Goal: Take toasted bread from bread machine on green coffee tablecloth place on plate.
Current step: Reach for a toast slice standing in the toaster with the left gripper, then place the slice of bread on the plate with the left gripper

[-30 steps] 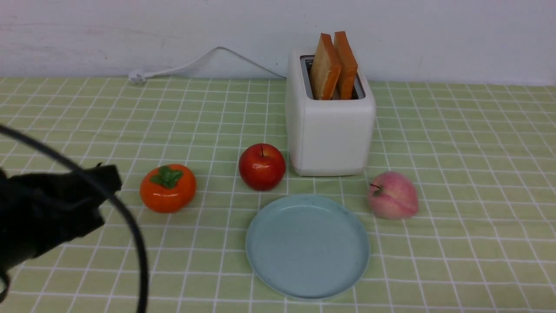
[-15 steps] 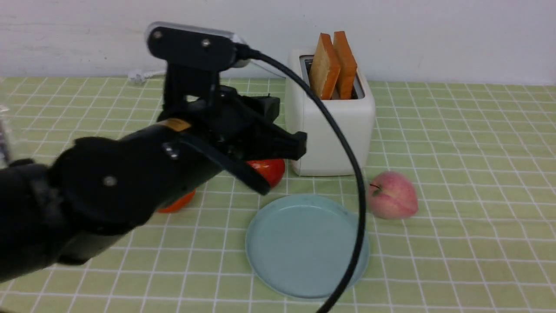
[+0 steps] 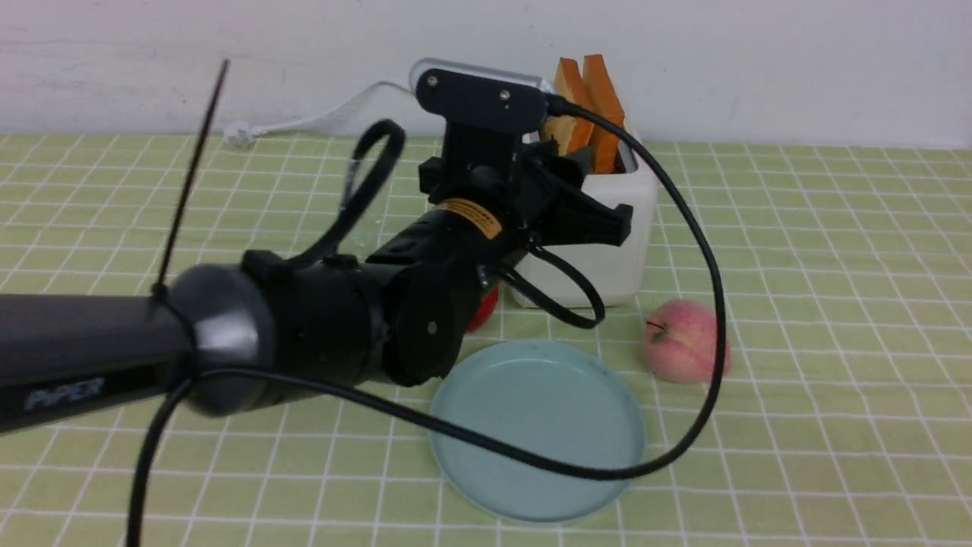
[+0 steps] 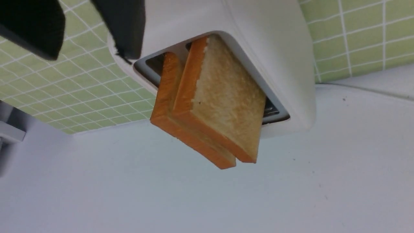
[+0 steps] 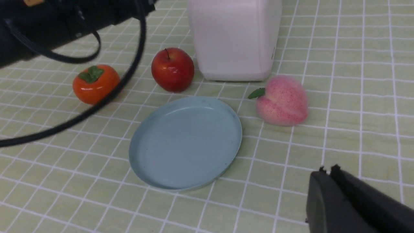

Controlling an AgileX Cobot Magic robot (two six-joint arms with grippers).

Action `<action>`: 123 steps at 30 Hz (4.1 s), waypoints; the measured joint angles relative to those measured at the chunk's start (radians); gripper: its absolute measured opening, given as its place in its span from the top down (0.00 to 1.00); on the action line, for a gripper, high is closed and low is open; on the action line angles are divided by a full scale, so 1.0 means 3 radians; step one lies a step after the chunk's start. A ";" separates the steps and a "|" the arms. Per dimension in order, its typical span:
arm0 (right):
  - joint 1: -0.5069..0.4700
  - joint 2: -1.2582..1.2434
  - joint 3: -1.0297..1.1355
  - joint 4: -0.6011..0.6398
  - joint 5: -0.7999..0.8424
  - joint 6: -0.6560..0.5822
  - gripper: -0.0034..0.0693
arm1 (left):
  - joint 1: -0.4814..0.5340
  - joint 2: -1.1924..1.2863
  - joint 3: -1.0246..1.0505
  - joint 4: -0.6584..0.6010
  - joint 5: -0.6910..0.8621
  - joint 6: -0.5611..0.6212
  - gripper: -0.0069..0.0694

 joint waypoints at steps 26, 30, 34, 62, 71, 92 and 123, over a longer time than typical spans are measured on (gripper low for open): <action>0.0000 0.0004 -0.0007 0.0000 -0.0060 -0.0013 0.90 | 0.0333 0.1026 -0.1010 0.0265 0.0074 -0.0079 0.37; 0.0000 0.0004 -0.0011 0.0000 -0.0067 -0.0013 0.89 | 0.0333 0.1134 -0.1166 0.0265 0.0037 -0.0079 0.37; 0.0000 0.0004 -0.0011 0.0000 -0.0070 -0.0017 0.89 | 0.0343 0.1221 -0.1302 0.0259 0.0063 -0.0077 0.37; 0.0000 0.0004 -0.0011 0.0003 -0.0070 -0.0017 0.87 | 0.0369 0.1253 -0.1438 -0.0468 0.0091 0.0659 0.75; 0.0000 0.0004 -0.0011 0.0003 -0.0067 -0.0017 0.87 | 0.0369 0.1090 -0.1426 -0.0522 0.0066 0.0659 0.77; 0.0000 0.0004 -0.0011 0.0141 0.0181 -0.0108 0.87 | 0.0585 -0.0657 -0.1379 -0.0604 0.4610 0.0405 0.77; 0.0000 0.0004 -0.0011 0.0498 0.0727 -0.0302 0.97 | 0.0599 0.0279 -0.0568 -0.0928 0.3824 0.0124 0.38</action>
